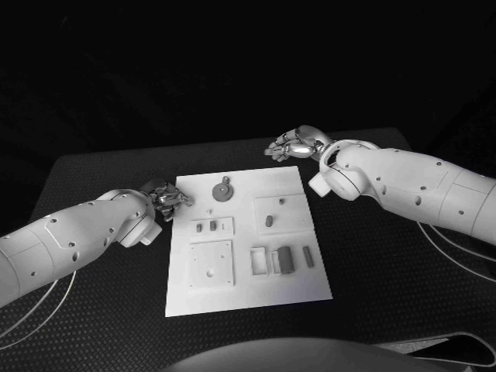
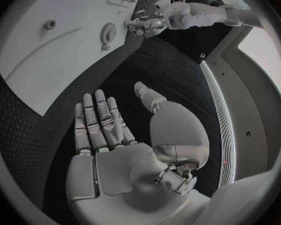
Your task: Assemble the parts on the task board
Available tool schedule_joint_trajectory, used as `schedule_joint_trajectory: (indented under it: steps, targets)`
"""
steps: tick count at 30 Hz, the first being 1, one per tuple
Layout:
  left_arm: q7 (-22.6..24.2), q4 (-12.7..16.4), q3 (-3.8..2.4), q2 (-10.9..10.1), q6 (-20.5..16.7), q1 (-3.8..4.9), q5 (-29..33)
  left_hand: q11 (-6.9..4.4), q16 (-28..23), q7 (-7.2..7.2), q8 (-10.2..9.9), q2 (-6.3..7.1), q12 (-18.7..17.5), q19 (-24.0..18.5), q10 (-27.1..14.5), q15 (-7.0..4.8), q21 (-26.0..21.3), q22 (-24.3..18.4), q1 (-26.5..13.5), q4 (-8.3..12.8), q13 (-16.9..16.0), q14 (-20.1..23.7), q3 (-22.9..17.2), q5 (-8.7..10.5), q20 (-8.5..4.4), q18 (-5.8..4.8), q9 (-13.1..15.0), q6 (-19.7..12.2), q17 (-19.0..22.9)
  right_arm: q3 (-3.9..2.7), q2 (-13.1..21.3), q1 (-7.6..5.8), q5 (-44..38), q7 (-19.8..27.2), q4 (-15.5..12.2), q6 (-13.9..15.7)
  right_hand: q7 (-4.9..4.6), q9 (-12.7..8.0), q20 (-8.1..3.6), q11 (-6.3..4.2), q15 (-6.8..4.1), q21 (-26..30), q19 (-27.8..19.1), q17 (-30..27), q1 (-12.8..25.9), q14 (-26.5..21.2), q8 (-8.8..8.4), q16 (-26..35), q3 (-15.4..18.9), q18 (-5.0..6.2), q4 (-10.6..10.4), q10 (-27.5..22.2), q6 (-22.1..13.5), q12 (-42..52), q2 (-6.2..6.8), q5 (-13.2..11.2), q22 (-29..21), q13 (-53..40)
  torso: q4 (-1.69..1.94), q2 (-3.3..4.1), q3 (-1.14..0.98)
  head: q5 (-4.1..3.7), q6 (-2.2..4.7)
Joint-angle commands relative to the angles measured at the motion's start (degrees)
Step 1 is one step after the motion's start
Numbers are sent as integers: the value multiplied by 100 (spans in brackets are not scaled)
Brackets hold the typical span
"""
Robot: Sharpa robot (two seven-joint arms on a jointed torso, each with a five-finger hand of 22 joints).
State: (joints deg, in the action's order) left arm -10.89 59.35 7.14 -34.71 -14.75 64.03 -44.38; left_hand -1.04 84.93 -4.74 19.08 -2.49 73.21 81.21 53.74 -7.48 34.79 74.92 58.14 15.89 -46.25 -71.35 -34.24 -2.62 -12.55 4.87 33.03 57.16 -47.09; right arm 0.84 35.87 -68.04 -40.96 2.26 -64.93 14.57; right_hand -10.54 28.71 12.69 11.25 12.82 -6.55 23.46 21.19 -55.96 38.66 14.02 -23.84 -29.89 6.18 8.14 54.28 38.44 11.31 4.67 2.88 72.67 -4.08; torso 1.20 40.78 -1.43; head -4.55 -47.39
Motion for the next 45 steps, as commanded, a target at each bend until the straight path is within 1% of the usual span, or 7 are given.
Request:
schedule_joint_trajectory:
  steps: [1,8,15,25,32,38,45]
  targets:
    - [-243,-68,76,-24,314,-113,89,17,-34,-82,-22,-62,21,35,23,33,-39,58,66,0,7,-27,-28,-16,-5,186,-86,-88,-8,-1,-5,2,-10,46,-3,-36,-373,-9,11,-7,7,31,33,7,37,49,30,29,-2,74,-17,36,-42,-34,-12,-10,11,8,-5,2,-3,14,-2]
    - [195,-72,42,-58,282,-92,345,34,-48,-100,-47,-30,15,16,-4,48,-54,61,13,-14,10,-12,-47,-15,-6,194,-92,-144,-5,-1,-5,2,-10,47,-5,-29,-373,-10,12,-7,7,33,34,7,36,48,30,29,-2,75,-16,36,-42,-34,-11,-10,12,8,-3,-1,-4,60,-13]
    - [738,147,11,-280,71,195,640,117,-242,-179,-127,235,-396,-209,-282,124,-207,26,-272,18,264,181,152,-11,67,182,-113,-326,78,-1,-32,2,-10,52,6,-31,-373,-11,11,-7,7,36,35,7,32,49,31,29,-2,76,-10,36,-43,-34,-8,-10,14,8,14,-29,-12,255,-30]
    - [781,665,17,-747,95,590,697,186,-660,-244,-135,342,-1290,-480,-303,195,-558,-154,-250,46,954,389,269,-17,163,130,-99,-409,300,0,-73,59,-10,59,45,-54,-372,-15,10,-8,6,49,38,8,-9,50,37,29,-5,80,37,36,-43,-35,0,-10,27,8,72,-159,-21,814,-228]
    - [811,953,22,-1016,112,662,703,285,-1207,-336,-144,402,-2228,-816,-274,313,-1022,-449,-235,40,1650,673,219,-34,280,19,-95,-481,563,19,-113,80,-10,75,73,-102,-371,-18,11,-8,6,57,43,9,-33,52,41,28,-4,82,71,38,-43,-34,2,-10,35,8,103,-270,-12,1147,-261]
    - [835,1103,26,-1153,123,673,723,388,-1601,-406,-163,455,-2798,-983,-237,396,-1342,-691,-245,35,2054,796,198,-23,359,-44,-102,-549,747,102,-150,113,-189,105,105,-138,-372,-25,15,-8,5,79,53,11,-101,56,51,27,0,87,175,40,-42,-33,16,-11,55,7,133,-390,-15,1602,-261]
    - [833,1210,28,-1255,100,681,732,479,-2068,-440,-152,526,-3309,-1193,-111,493,-1725,-985,-261,36,2413,968,211,-21,462,-122,-102,-584,932,115,-176,155,-232,126,116,-164,-371,-31,19,-9,5,99,68,13,-159,59,62,26,2,94,279,46,-40,-30,22,-10,75,7,185,-489,-30,2407,-261]
